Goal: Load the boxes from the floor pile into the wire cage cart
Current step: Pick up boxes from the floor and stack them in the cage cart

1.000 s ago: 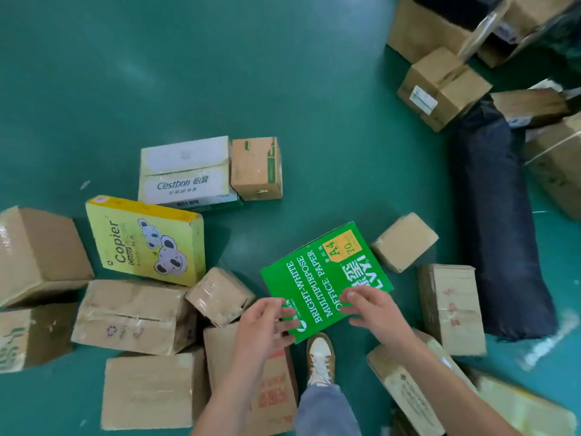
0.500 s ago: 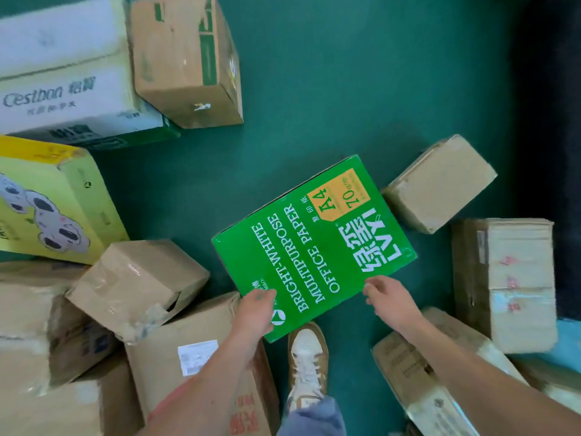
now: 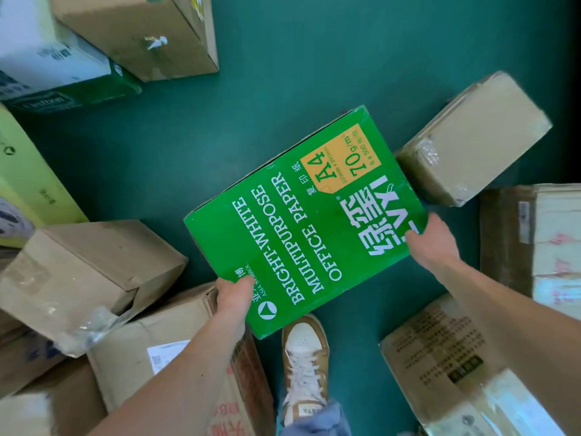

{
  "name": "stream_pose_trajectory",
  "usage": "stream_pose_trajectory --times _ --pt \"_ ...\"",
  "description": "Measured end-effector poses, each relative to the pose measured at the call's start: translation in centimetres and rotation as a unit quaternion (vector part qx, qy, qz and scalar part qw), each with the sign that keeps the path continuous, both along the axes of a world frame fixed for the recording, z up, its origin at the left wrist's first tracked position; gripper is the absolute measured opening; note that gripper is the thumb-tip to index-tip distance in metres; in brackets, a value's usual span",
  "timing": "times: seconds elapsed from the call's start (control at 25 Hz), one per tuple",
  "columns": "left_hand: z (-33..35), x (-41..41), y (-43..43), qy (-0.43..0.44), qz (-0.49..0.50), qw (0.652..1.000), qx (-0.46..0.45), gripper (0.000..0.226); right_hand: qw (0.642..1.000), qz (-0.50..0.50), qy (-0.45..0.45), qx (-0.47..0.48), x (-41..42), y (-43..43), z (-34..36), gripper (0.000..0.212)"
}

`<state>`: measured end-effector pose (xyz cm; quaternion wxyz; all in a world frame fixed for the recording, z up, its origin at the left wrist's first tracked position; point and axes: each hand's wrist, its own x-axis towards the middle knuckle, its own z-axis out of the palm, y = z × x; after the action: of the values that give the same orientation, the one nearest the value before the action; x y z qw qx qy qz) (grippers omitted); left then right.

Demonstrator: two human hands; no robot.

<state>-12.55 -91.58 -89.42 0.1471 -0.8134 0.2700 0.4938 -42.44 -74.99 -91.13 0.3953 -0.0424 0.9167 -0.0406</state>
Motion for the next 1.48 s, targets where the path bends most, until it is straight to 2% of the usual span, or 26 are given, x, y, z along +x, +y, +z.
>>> stream_pose_trajectory --times 0.08,0.16,0.28,0.32,0.4,0.44,0.52,0.6,0.72,0.84,0.96,1.04,1.12,1.2,1.32,1.48 --pt "-0.3 -0.2 0.2 -0.001 0.017 1.0 0.012 0.089 1.0 -0.011 -0.023 -0.001 -0.4 0.1 -0.4 0.042" --pt "-0.4 0.1 0.2 -0.006 0.007 1.0 0.011 0.094 0.999 0.003 -0.031 0.013 -0.7 0.2 -0.1 0.049" --pt "0.1 1.3 0.0 -0.022 -0.039 0.999 0.017 0.08 0.998 0.032 -0.027 0.041 -2.0 1.2 1.6 0.066" --pt "1.0 1.3 -0.2 -0.023 -0.052 0.998 0.01 0.067 0.999 0.006 -0.029 0.023 -2.8 1.7 2.6 0.066" --pt "3.2 1.0 -0.9 -0.015 -0.076 0.997 -0.013 0.043 0.993 -0.1 -0.052 -0.044 -4.3 2.6 4.8 0.053" --pt "4.4 1.0 -1.6 -0.003 -0.093 0.995 -0.027 0.041 0.982 -0.158 -0.07 -0.074 -4.9 2.9 6.3 0.047" --pt "6.8 1.0 -3.6 0.024 -0.119 0.991 -0.052 0.05 0.962 -0.234 -0.111 -0.091 -5.5 2.9 9.4 0.044" --pt "9.4 0.8 -5.7 0.059 -0.127 0.989 -0.04 0.047 0.957 -0.243 -0.137 -0.077 -5.3 2.8 12.0 0.047" --pt "16.3 -0.3 -8.5 0.103 -0.163 0.981 -0.022 0.023 0.957 -0.251 -0.128 -0.073 -3.5 3.2 17.0 0.048" --pt "22.5 0.3 -10.5 0.112 -0.182 0.976 -0.041 0.017 0.946 -0.284 -0.125 -0.09 0.0 4.3 22.8 0.049" --pt "28.5 1.7 -11.2 0.095 -0.2 0.975 -0.023 0.025 0.937 -0.309 -0.13 -0.099 4.3 6.0 28.1 0.047" --pt "32.4 2.6 -10.8 0.09 -0.233 0.968 -0.03 0.043 0.921 -0.352 -0.125 -0.11 7.2 8.1 32.2 0.043" --pt "36.2 3.2 -10.0 0.065 -0.333 0.938 -0.067 0.059 0.911 -0.376 -0.115 -0.121 10.1 10.5 36.3 0.046" --pt "39.5 3.3 -9.3 0.04 -0.417 0.902 -0.103 0.07 0.918 -0.366 -0.094 -0.117 12.6 12.8 39.9 0.052" --pt "45.9 3.4 -6.6 0.062 -0.478 0.869 -0.115 0.067 0.924 -0.36 -0.05 -0.116 17.5 17.0 47.4 0.051" --pt "53.8 4.3 -1.0 0.078 -0.582 0.798 -0.135 0.062 0.913 -0.391 -0.001 -0.12 25.0 24.1 58.6 0.052"
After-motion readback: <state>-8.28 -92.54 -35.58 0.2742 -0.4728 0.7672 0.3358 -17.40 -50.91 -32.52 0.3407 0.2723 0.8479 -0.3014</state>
